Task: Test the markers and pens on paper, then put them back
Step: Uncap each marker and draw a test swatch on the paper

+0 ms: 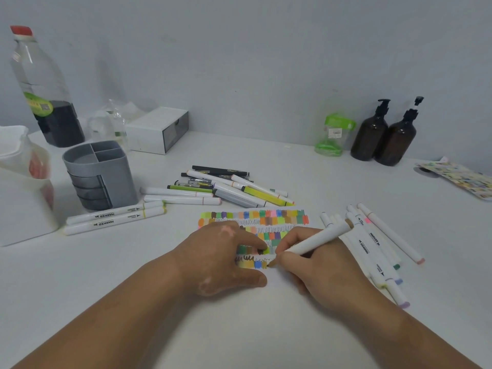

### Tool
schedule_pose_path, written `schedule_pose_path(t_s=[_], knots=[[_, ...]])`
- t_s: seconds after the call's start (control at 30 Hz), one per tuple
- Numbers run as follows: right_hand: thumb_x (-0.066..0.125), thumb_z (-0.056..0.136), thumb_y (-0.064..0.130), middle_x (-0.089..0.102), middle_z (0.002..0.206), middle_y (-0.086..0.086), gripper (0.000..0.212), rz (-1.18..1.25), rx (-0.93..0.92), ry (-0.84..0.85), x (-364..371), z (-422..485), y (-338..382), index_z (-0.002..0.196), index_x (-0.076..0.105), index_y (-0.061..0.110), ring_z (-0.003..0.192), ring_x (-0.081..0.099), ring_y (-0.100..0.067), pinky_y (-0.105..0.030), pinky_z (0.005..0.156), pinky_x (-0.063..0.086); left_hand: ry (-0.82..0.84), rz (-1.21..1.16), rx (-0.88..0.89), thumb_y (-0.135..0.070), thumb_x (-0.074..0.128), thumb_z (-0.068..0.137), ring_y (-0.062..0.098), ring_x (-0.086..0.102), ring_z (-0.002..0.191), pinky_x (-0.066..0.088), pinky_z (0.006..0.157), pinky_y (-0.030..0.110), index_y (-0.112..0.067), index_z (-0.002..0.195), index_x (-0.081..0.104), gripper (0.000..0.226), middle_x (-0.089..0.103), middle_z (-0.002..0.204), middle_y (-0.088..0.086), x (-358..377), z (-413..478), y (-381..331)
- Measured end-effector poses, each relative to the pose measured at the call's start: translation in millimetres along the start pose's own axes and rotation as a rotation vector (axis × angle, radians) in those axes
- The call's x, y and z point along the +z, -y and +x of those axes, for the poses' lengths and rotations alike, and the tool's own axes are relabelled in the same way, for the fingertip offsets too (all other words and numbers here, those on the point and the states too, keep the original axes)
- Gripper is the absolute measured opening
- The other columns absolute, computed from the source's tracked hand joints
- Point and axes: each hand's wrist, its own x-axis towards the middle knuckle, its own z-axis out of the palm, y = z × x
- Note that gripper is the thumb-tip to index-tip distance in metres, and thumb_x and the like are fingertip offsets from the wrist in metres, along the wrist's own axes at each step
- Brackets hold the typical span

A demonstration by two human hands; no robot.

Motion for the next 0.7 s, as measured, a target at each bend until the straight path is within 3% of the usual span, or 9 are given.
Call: schedule_pose_path(t_s=[0.17, 0.27, 0.4, 0.7], knots=[[0.071, 0.084, 0.013, 0.059, 0.048, 0.006, 0.019, 0.021, 0.005, -0.013, -0.3, -0.2, 0.5, 0.073, 0.068, 0.029, 0.040, 0.053, -0.009, -0.016, 0.040, 0.040, 0.009, 0.007, -0.015, -0.073, 0.068, 0.076, 0.001, 0.042, 0.087, 0.032, 0.071, 0.017, -0.049, 0.135, 0.056, 0.064, 0.037, 0.089, -0.029, -0.4, -0.2, -0.4], [0.071, 0.083, 0.014, 0.058, 0.047, 0.007, 0.018, -0.003, 0.009, 0.007, 0.0, -0.8, 0.7, 0.072, 0.068, 0.029, 0.039, 0.052, -0.009, -0.017, 0.039, 0.039, 0.015, 0.003, -0.012, -0.073, 0.068, 0.076, -0.006, 0.041, 0.082, 0.028, 0.068, 0.010, -0.049, 0.134, 0.056, 0.064, 0.034, 0.085, -0.033, -0.8, -0.4, -1.0], [0.071, 0.084, 0.016, 0.060, 0.049, 0.005, 0.016, -0.005, -0.002, -0.033, -0.2, 0.7, -1.4, 0.074, 0.067, 0.027, 0.040, 0.057, -0.010, -0.017, 0.041, 0.041, 0.017, 0.000, -0.015, -0.073, 0.068, 0.076, 0.000, 0.040, 0.084, 0.030, 0.071, 0.014, -0.048, 0.134, 0.057, 0.064, 0.034, 0.084, -0.036, -1.2, -0.5, -0.9], [0.068, 0.081, 0.018, 0.057, 0.048, 0.009, 0.012, -0.059, -0.005, -0.025, -0.7, 1.0, -2.2, 0.073, 0.065, 0.027, 0.041, 0.051, -0.007, -0.020, 0.042, 0.039, 0.035, 0.022, -0.036, -0.072, 0.068, 0.076, 0.002, 0.043, 0.086, 0.033, 0.070, 0.016, -0.049, 0.134, 0.056, 0.063, 0.040, 0.091, -0.026, -3.1, -1.9, -2.4]])
